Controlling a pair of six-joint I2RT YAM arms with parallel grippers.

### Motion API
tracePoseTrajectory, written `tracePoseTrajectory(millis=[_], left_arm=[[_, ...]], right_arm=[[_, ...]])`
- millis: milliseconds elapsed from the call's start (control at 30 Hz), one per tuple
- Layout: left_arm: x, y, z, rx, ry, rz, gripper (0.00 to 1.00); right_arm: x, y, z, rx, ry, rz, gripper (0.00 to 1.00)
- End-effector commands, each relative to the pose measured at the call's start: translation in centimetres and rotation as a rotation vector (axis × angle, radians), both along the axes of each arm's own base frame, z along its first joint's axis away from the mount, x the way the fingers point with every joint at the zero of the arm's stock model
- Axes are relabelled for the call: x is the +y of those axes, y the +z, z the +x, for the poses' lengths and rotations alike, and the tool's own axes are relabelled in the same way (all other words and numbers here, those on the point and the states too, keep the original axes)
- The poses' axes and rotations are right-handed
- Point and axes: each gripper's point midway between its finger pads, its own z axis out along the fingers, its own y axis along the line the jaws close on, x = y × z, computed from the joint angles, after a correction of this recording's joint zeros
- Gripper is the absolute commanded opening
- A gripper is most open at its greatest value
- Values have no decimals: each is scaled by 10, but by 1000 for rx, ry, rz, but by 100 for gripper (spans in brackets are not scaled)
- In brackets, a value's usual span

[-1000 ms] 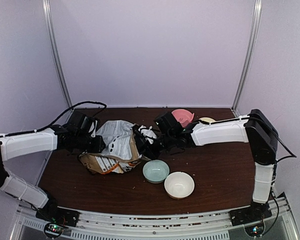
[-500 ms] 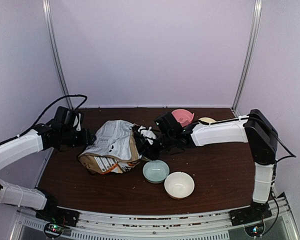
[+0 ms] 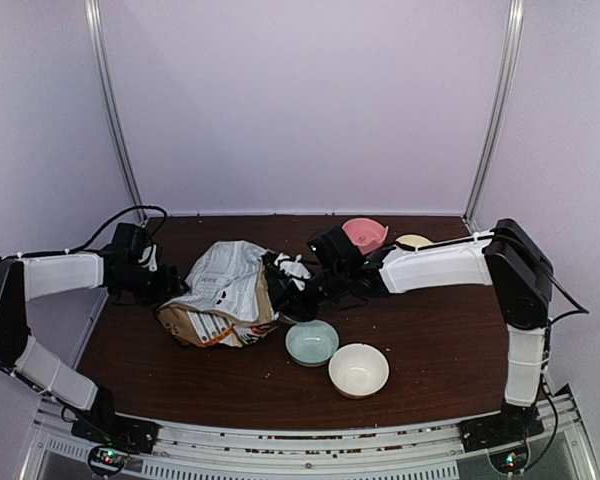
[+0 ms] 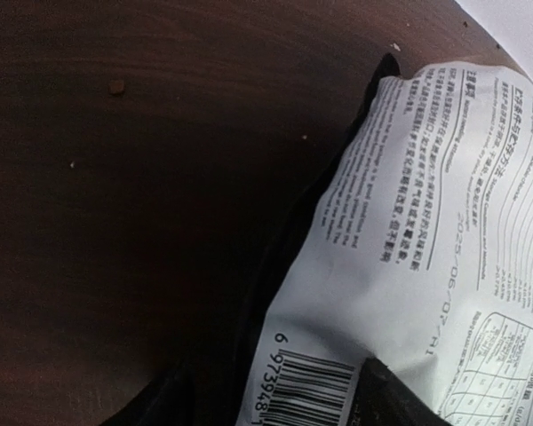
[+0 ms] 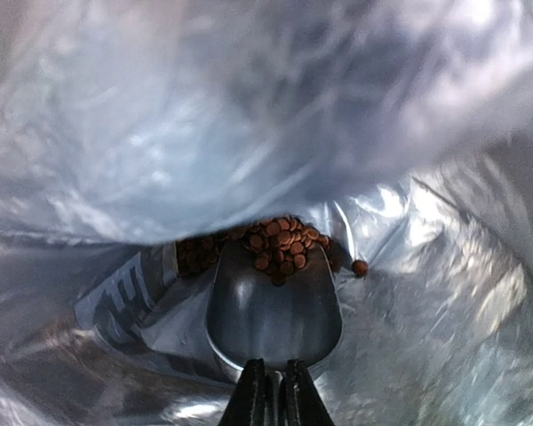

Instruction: Serve the pet food

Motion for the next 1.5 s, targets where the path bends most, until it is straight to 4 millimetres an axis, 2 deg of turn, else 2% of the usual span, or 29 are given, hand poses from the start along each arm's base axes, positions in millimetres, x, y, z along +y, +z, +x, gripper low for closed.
tracePoseTrajectory(millis=[0,100,333,467,667,767,867,967,1067,1167,1233,1367,1400,1467], left_arm=[[-34,-9,0,-18,-111,-154,58],[-38,-8,-3,-34,-133,-181,43],[-48,-4,-11,-58,-202,-217,0],[-62,19,-13,-152,-299,-241,0],[-89,76,-25,-350,-461,-227,0],[-97,90,-30,-392,-498,-175,0],[-90,86,-30,-359,-475,-89,0],[-53,73,-22,-279,-332,93,0],[-17,72,-19,-252,-188,131,9],[20,73,-15,-237,-20,144,36],[40,67,-11,-209,57,150,51],[72,32,-1,-91,168,150,59],[77,26,2,-71,186,138,63],[73,16,5,-44,180,103,67]], right_arm=[[13,-24,-20,44,99,-44,0],[19,-31,-21,48,116,-67,0],[27,-52,-16,45,109,-134,0],[36,-57,-14,43,104,-142,0],[53,-59,-9,38,80,-123,0],[59,-57,-8,38,74,-93,0],[61,-58,-8,47,65,-80,0],[56,-58,-8,48,54,-79,0],[48,-54,-12,53,36,-53,0],[43,-50,-15,36,32,-41,0],[42,-52,-15,36,38,-53,0],[43,-52,-16,34,48,-62,0],[43,-50,-16,32,49,-59,0],[44,-48,-15,28,48,-57,0]])
